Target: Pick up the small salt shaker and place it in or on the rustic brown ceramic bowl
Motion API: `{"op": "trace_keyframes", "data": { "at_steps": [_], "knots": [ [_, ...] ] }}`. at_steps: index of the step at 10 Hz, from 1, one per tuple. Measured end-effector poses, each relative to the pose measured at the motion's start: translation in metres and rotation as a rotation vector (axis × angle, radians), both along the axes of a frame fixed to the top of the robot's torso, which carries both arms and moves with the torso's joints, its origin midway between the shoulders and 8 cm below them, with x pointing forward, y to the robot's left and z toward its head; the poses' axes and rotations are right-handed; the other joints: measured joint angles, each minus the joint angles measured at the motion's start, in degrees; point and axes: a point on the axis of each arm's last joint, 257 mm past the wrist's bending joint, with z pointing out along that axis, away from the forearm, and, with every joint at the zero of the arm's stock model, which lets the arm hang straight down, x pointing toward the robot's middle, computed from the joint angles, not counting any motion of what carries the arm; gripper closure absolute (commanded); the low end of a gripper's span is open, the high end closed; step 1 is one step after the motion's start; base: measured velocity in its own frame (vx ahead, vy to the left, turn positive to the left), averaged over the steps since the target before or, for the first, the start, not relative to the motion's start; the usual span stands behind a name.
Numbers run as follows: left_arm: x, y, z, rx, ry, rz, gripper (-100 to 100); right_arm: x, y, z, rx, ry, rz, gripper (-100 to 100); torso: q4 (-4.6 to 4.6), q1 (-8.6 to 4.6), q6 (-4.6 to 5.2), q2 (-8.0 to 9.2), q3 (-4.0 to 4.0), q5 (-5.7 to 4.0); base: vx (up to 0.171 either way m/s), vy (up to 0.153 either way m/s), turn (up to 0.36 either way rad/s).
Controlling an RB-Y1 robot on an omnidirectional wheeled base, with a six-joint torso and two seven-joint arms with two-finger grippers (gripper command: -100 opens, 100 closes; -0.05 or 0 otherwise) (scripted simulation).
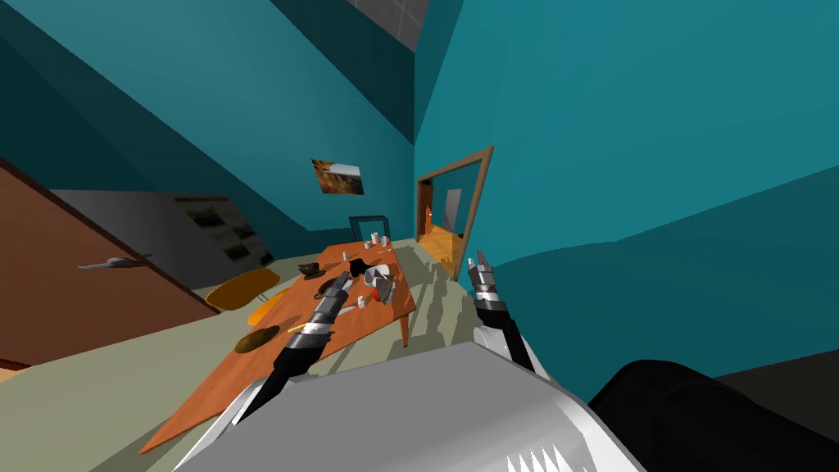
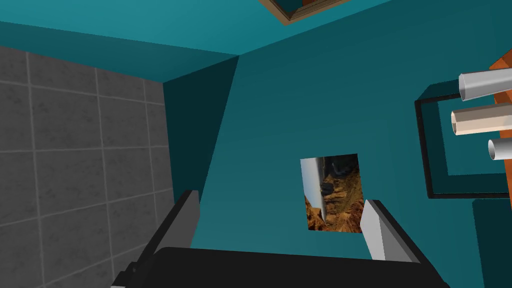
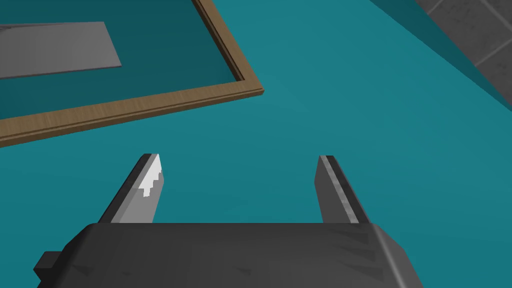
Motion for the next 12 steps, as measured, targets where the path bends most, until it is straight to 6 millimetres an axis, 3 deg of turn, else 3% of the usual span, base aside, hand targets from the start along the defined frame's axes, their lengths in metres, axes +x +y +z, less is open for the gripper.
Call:
{"op": "trace_keyframes", "data": {
  "at_steps": [4, 10, 12],
  "knots": [
    [0.013, 0.001, -0.064, 0.052, 0.152, -0.023, -100, 0.0, 0.0, 0.0, 0.0, 0.0, 0.0, 0, 0.0, -0.11, 0.02, 0.0, 0.0, -0.02, -0.013, -0.041, -0.112],
    [0.014, 0.018, -0.157, 0.134, 0.371, -0.027, -100, 0.0, 0.0, 0.0, 0.0, 0.0, 0.0, 0, -0.01, -0.04, 0.01, -0.04, -0.02, -0.01, -0.004, -0.037, -0.11],
    [0.013, 0.036, -0.184, 0.17, 0.442, -0.022, -100, 0.0, 0.0, 0.0, 0.0, 0.0, 0.0, 0, 0.0, -0.04, 0.0, -0.02, -0.01, -0.02, -0.004, -0.042, -0.108]
  ]
}}
